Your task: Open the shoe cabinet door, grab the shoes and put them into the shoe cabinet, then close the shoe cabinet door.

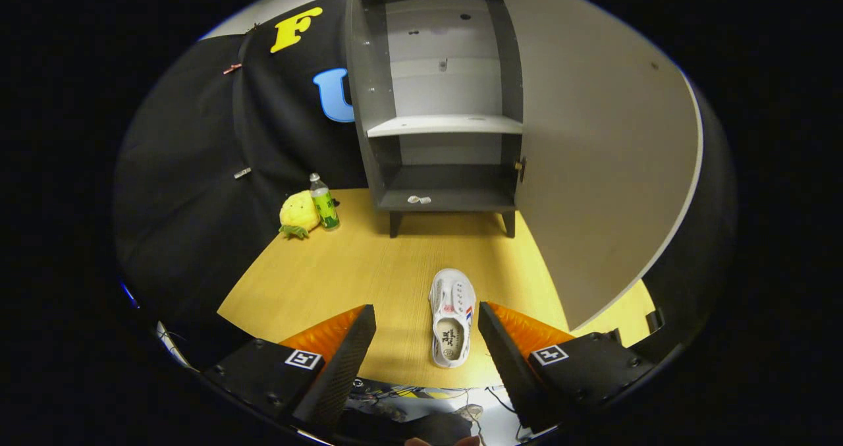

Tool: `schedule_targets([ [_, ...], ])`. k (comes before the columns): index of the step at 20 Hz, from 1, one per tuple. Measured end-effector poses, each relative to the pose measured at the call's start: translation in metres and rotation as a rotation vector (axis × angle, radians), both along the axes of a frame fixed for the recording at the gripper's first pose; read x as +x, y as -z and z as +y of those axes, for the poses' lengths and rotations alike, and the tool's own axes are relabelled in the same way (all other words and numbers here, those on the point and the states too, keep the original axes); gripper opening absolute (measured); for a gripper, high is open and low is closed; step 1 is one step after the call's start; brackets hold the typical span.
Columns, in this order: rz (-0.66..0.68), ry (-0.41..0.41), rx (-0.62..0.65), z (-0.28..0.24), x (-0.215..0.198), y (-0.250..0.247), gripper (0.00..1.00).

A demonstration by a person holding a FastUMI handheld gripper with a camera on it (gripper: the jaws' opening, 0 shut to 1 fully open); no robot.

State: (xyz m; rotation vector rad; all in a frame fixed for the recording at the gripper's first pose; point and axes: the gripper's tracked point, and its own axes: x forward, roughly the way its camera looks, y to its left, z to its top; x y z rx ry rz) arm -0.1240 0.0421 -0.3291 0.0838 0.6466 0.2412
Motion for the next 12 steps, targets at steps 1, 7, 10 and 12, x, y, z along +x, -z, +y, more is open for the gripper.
schedule_targets([
  [1, 0.025, 0.0, 0.004, 0.003, 0.002, 0.019, 0.99],
  [7, 0.146, 0.025, -0.029, 0.017, 0.025, 0.125, 0.68],
  [10, 0.2, 0.043, -0.032, 0.017, 0.036, 0.166, 0.64],
  [12, 0.203, 0.048, -0.032, 0.019, 0.046, 0.185, 0.64],
])
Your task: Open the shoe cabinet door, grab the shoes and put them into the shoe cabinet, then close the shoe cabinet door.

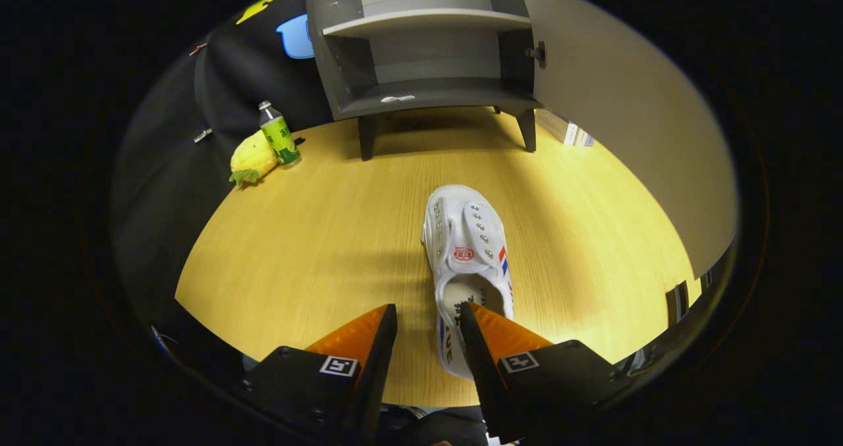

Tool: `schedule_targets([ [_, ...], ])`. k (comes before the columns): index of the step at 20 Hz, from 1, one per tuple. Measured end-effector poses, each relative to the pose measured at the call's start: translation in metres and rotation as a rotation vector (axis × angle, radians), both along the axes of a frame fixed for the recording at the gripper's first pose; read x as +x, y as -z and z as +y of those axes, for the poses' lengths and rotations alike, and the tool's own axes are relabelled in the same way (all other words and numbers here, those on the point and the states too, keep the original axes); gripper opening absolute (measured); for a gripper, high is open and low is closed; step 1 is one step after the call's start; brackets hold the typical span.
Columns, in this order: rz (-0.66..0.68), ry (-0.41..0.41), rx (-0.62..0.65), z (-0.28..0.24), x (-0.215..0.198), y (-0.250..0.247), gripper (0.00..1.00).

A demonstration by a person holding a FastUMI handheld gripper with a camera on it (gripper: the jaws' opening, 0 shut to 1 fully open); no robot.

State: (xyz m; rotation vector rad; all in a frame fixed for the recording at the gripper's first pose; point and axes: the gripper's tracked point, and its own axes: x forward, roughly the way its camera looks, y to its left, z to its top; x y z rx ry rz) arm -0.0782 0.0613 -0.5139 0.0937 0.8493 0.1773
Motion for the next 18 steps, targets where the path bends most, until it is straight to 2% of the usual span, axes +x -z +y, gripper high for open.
schedule_targets([
  [5, -0.098, 0.024, -0.003, 0.005, 0.041, 0.015, 0.59],
  [7, -0.143, 0.069, -0.01, 0.002, 0.056, 0.016, 0.45],
  [10, -0.186, 0.134, -0.003, -0.005, 0.069, 0.014, 0.35],
  [11, -0.189, 0.136, 0.008, -0.004, 0.072, 0.013, 0.35],
  [15, -0.201, 0.098, 0.032, 0.004, 0.081, 0.014, 0.05],
  [18, -0.194, 0.104, 0.074, -0.005, 0.082, -0.002, 0.05],
])
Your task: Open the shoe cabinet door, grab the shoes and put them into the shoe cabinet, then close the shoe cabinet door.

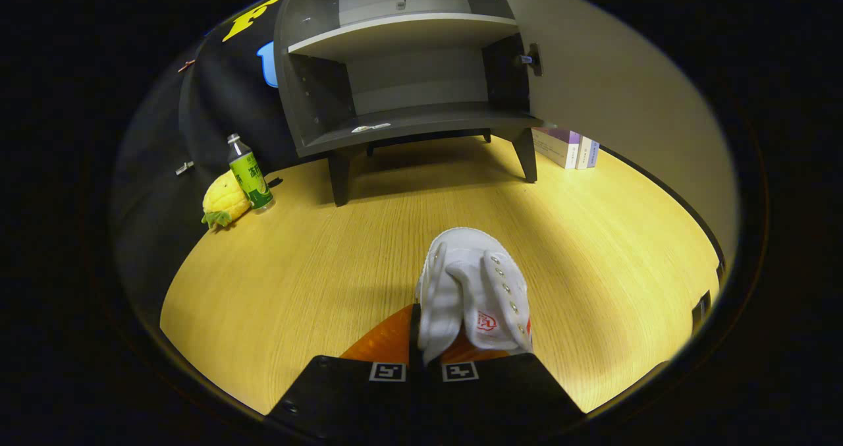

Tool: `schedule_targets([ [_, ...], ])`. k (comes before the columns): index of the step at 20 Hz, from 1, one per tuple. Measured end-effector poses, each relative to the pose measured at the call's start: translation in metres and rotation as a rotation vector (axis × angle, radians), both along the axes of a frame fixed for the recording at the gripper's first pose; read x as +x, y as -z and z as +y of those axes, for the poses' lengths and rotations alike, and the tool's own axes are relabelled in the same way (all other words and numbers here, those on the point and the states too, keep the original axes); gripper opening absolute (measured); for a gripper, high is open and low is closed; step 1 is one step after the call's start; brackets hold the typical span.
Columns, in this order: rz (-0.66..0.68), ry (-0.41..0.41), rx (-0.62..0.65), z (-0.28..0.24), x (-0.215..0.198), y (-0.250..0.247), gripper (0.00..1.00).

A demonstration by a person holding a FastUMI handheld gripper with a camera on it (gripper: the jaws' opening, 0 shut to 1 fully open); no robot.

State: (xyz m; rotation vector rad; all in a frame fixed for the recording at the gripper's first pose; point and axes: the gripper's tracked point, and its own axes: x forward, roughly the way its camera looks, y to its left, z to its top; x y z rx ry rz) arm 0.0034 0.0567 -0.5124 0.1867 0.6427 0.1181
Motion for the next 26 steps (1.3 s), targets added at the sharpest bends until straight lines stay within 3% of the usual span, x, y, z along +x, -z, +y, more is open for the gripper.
schedule_targets([
  [5, -0.036, 0.03, 0.028, -0.02, -0.005, -0.055, 0.05],
  [13, -0.216, 0.023, 0.059, -0.024, 0.015, -0.225, 0.05],
  [19, -0.328, 0.018, 0.085, -0.014, 0.071, -0.336, 0.05],
  [26, -0.364, -0.01, 0.045, 0.002, 0.169, -0.401, 0.05],
])
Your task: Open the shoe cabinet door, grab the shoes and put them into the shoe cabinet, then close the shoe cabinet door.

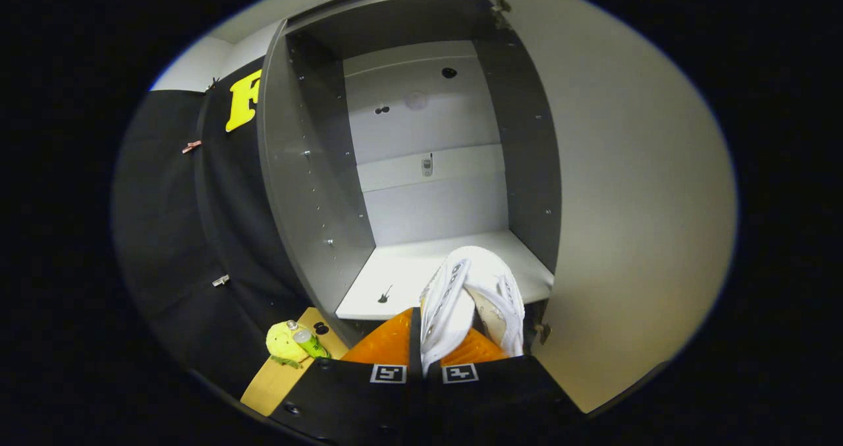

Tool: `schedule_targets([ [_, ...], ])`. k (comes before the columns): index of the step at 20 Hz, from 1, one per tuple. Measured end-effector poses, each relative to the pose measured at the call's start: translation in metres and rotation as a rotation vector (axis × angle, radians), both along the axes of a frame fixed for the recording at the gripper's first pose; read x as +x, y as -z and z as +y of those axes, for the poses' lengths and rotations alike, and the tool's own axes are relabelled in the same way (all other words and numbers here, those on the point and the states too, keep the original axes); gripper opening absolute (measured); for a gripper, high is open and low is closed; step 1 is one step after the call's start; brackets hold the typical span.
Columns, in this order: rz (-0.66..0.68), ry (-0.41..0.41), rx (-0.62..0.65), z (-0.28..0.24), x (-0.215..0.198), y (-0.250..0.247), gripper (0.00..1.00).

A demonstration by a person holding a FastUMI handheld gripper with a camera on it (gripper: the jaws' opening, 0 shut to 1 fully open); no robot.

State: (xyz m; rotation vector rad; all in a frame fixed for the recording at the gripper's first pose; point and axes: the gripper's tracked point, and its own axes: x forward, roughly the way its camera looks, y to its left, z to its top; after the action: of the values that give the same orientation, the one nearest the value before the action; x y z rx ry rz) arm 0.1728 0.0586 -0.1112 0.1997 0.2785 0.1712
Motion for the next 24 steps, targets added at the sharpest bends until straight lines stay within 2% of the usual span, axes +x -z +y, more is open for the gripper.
schedule_targets([
  [5, 0.062, 0.004, -0.017, 0.009, 0.092, 0.009, 0.05],
  [8, 0.086, 0.013, -0.1, 0.013, 0.149, 0.025, 0.05],
  [13, 0.099, 0.017, -0.241, 0.027, 0.213, 0.054, 0.05],
  [17, 0.167, 0.01, -0.281, 0.039, 0.232, 0.088, 0.05],
  [22, 0.172, -0.002, -0.305, 0.05, 0.23, 0.095, 0.06],
  [24, 0.182, -0.011, -0.281, 0.055, 0.223, 0.093, 0.15],
])
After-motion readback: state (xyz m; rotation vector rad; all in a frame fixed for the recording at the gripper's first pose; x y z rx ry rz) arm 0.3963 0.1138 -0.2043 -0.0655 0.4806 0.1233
